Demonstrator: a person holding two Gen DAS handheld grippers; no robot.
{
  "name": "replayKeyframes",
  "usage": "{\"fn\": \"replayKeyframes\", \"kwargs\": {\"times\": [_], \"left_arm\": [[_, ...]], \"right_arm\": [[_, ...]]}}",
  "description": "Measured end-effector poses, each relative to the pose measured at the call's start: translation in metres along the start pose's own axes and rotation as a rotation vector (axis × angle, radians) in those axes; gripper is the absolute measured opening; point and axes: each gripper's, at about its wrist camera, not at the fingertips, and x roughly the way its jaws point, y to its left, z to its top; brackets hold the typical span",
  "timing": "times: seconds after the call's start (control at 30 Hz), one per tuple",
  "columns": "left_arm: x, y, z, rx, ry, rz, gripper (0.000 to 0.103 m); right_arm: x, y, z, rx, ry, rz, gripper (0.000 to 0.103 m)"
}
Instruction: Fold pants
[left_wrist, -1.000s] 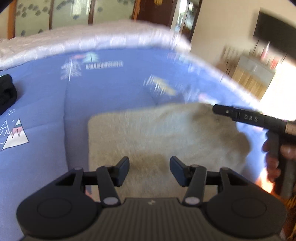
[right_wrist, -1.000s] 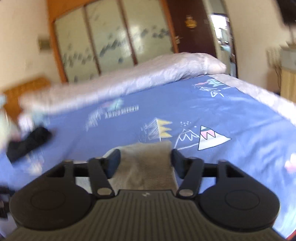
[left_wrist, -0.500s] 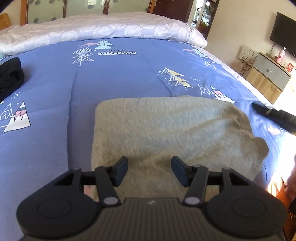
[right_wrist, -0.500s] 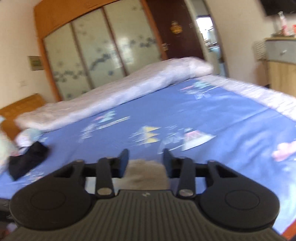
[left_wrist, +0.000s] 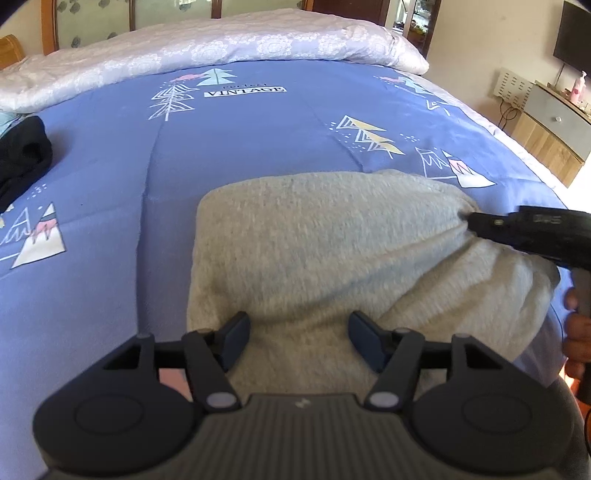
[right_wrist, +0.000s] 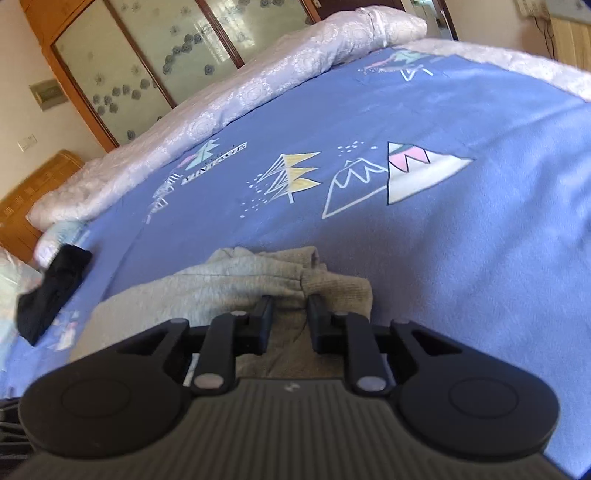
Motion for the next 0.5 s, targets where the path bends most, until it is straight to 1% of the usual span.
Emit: {"fn": "replayKeyframes", "kwargs": {"times": [0.07, 0.1, 0.13, 0.3, 0.4, 0.5], "left_arm": [[-0.006, 0.001, -0.002, -0.002, 0.004, 0.008, 0.064], [-0.009, 0.001, -0.003, -0.003, 0.006, 0.016, 0.067], [-0.012, 0.001, -0.004, -0.003, 0.007, 0.026, 0.07], [-0.026, 0.004, -0.009, -0.004, -0.009, 0.045, 0.072], [-0.033, 0.006, -0.012, -0.002, -0.02, 0.061, 0.074], [-0.037, 0.009, -0.016, 0.001, -0.028, 0.074, 0.075]], "right_arm": [[-0.016, -0.001, -0.009, 0.038, -0.023, 0.018, 0.042], [-0.026, 0.003, -0.016, 0.044, -0.037, 0.024, 0.045], [-0.033, 0.003, -0.017, 0.047, -0.048, 0.028, 0.046], [-0.064, -0.004, -0.025, 0.09, -0.094, 0.042, 0.046], [-0.073, -0.006, -0.029, 0.112, -0.095, 0.043, 0.047], [-0.079, -0.004, -0.035, 0.12, -0.093, 0.038, 0.052]]}}
